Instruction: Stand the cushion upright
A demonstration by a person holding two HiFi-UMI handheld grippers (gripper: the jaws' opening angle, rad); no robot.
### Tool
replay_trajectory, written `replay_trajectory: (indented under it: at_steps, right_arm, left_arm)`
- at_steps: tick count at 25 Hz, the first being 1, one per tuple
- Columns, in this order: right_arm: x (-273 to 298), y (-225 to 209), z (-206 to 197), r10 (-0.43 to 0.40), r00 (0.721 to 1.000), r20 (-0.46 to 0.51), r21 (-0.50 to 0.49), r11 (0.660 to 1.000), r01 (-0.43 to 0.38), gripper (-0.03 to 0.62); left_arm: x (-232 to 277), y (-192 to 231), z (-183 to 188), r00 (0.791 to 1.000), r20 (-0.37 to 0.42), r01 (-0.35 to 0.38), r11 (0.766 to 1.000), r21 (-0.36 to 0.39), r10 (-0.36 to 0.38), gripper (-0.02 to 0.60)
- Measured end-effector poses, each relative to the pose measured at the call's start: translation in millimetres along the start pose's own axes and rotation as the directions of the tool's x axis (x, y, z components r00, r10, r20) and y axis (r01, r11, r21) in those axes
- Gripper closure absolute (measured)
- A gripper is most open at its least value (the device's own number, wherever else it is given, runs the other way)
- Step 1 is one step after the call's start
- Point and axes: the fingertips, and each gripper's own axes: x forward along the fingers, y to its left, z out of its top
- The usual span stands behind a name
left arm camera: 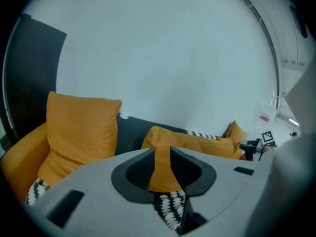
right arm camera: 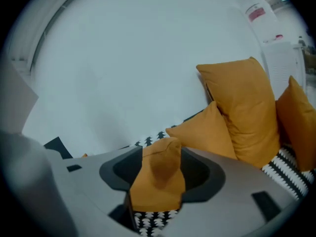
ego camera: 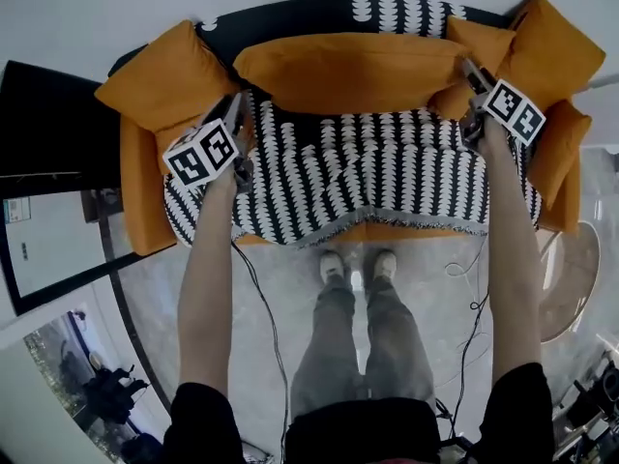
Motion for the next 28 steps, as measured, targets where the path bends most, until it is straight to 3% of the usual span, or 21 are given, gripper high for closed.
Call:
replay_trajectory:
  at_steps: [4, 6, 7, 10, 15, 19, 23, 28]
  right_arm:
    - [-46.7, 37.9, 5.2, 0.118, 0.993, 0.003, -0.051, 0.992, -0.118, 0.385]
    - [-75.3, 64.3, 6.8, 0.194, 0.981, 0.022, -0.078, 0.978, -0.192, 0.463]
    - [-90.3, 78.5, 7.1, 0.240, 0.970, 0.027, -0.096, 0.967, -0.237, 0.498]
    - [-138.2, 122.1, 9.1, 0.377, 0.926, 0.017, -0.195, 0.909, -0.367, 0.522]
    - [-216.4, 172.2, 23.2, 0.486, 0.868, 0.101, -0.295, 0.848, -0.440, 0.566]
    - [-278.5, 195.9, 37.3, 0.527, 0.834, 0.164, -0.325, 0.827, -0.459, 0.571]
    - [-330.0, 211.1, 50.2, 0.497, 0.846, 0.190, -0.350, 0.840, -0.415, 0.576]
    - [-381.7, 227.0, 67.1, 0.427, 0.871, 0.245, -0.377, 0.869, -0.320, 0.580]
  left_arm:
    - [-56.8, -36.9, -1.6, 0.996, 0.083, 0.045, 0.996, -0.076, -0.038, 0.529]
    - [-81.7, -62.9, 8.9, 0.989, 0.134, 0.080, 0.994, -0.080, -0.069, 0.555]
    - [-93.0, -79.4, 14.7, 0.983, 0.157, 0.110, 0.992, -0.068, -0.098, 0.566]
    - [-121.5, -133.5, 29.6, 0.963, 0.188, 0.190, 0.981, 0.026, -0.192, 0.572]
    - [-167.4, -191.5, 52.2, 0.945, 0.236, 0.207, 0.972, 0.109, -0.228, 0.572]
    - [-209.2, -235.9, 65.0, 0.925, 0.289, 0.216, 0.967, 0.139, -0.248, 0.572]
    - [-253.4, -276.5, 70.3, 0.912, 0.324, 0.204, 0.964, 0.170, -0.250, 0.572]
    - [-295.4, -314.6, 76.7, 0.881, 0.390, 0.201, 0.959, 0.201, -0.267, 0.572]
